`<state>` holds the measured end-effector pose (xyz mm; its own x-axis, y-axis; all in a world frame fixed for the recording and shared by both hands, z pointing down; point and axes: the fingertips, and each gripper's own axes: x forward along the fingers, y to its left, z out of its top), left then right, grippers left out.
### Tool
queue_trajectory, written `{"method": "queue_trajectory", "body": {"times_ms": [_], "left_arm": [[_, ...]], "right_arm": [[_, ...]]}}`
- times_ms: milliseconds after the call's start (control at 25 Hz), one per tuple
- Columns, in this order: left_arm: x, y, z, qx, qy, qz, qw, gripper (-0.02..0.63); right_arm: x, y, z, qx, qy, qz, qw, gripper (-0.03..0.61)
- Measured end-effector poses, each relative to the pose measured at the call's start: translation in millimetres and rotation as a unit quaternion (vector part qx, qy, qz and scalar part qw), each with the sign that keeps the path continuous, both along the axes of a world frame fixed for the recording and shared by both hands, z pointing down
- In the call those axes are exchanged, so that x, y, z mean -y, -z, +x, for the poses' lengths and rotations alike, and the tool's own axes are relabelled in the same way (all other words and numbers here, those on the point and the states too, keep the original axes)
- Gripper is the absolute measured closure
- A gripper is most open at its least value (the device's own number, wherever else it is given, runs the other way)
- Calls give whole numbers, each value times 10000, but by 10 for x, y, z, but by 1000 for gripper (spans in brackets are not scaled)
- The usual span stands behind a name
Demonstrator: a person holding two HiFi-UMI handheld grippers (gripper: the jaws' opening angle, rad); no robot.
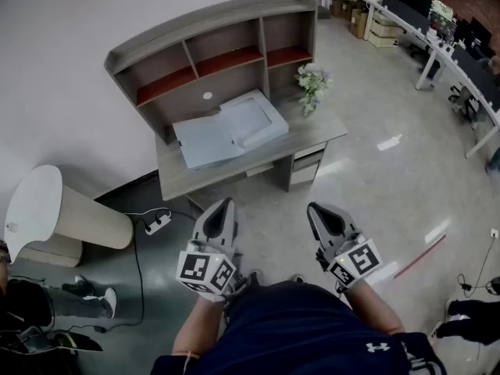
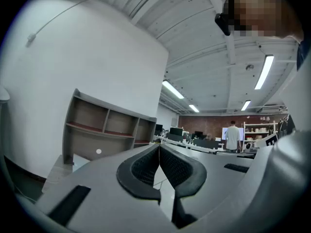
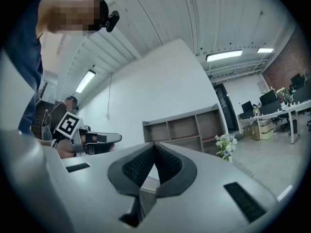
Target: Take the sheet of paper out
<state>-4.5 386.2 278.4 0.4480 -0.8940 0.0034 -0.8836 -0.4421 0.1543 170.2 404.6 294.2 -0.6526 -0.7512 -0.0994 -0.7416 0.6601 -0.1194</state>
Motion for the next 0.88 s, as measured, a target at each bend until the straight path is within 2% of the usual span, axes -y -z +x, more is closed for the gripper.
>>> {"method": "queue_trajectory", "body": {"times_ms": [320, 520, 680, 880], "left_arm": [[-162, -22, 292, 30, 103, -50, 9999, 598], [-290, -148, 386, 27, 285, -200, 9994, 598], [-335, -297, 380, 67, 434, -418, 9982, 598], [-227, -364, 285, 62, 576, -453, 9973, 598]], "right_arm": [[-140, -87, 290, -21, 129, -104, 9999, 574], [-203, -192, 424, 144, 314, -252, 9991, 574], [-181, -312, 445, 186, 403, -420, 9981, 574], [-3, -446, 415, 212, 417, -621, 9970, 574]]}}
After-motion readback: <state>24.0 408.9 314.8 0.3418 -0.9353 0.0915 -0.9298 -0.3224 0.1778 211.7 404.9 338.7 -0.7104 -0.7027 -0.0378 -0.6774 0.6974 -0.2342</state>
